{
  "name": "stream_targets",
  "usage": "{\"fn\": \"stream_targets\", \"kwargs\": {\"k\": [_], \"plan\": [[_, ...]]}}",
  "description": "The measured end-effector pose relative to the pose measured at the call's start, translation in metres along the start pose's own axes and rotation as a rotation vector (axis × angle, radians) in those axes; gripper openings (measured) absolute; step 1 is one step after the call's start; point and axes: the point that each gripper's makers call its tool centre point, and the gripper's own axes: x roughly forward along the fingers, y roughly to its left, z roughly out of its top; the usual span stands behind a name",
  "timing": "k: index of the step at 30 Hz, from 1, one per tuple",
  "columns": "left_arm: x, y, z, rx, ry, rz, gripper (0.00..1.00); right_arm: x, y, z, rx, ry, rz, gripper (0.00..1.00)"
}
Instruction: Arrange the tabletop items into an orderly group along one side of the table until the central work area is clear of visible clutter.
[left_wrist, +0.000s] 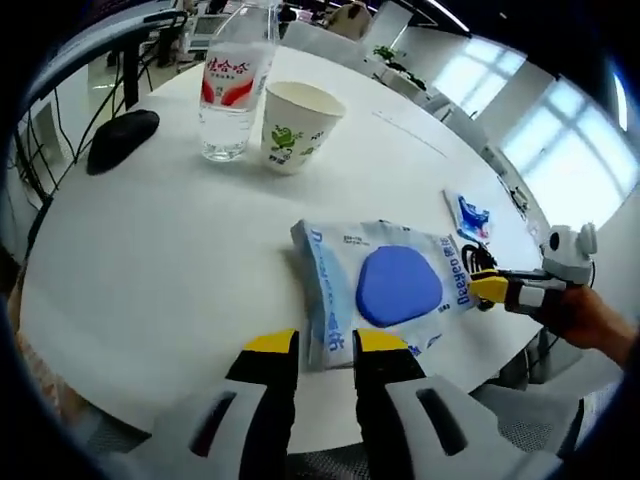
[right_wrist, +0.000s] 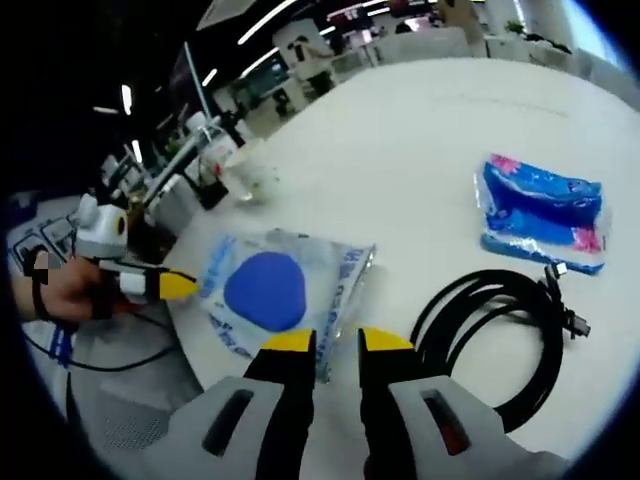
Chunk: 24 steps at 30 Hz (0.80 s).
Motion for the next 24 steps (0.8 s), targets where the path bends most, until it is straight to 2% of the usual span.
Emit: {"fn": "stream_targets", "kwargs": {"k": [3,11,14,16,18,19,20,21,23,24], "plan": [[-0.003,0.001,-0.004,-0.039,-0.002,-0.008,0.19,0.0,-0.002,0.001,0.062,-0.013,0.013,0.16],[-0.001,0.001,-0.008,-0.024,0.001,-0.005,0.18,0.001,0.0,-0.002,0.07,0.004,0.028,0.2],[0.003,-0.001,-0.006,-0.062,-0.002,-0.009,0.16,0.003,0.003,-0.003,0.067,0.006,0.034,0.2],[0.005,-0.003,-0.004,-0.057,-0.003,-0.01,0.15,0.005,0.006,-0.003,0.069,0.006,0.031,0.19],[0.007,-0.002,-0.004,-0.032,0.008,0.011,0.1,0.007,0.008,-0.003,0.068,0.008,0.036,0.13],[0.007,0.001,-0.007,-0.032,0.026,0.034,0.05,0.008,0.011,-0.004,0.054,0.011,0.051,0.05],[0.009,0.002,-0.008,-0.054,0.033,0.035,0.01,0.009,0.012,-0.004,0.041,0.012,0.046,0.0],[0.009,0.002,-0.008,-0.062,0.035,0.031,0.01,0.008,0.011,-0.005,0.028,0.014,0.032,0.0],[0.008,-0.002,-0.006,-0.055,0.034,0.023,0.0,0.006,0.013,0.002,0.057,-0.016,0.057,0.0],[0.007,-0.005,-0.004,-0.022,0.034,0.019,0.0,0.004,0.013,0.004,0.055,-0.025,0.058,0.0]]}}
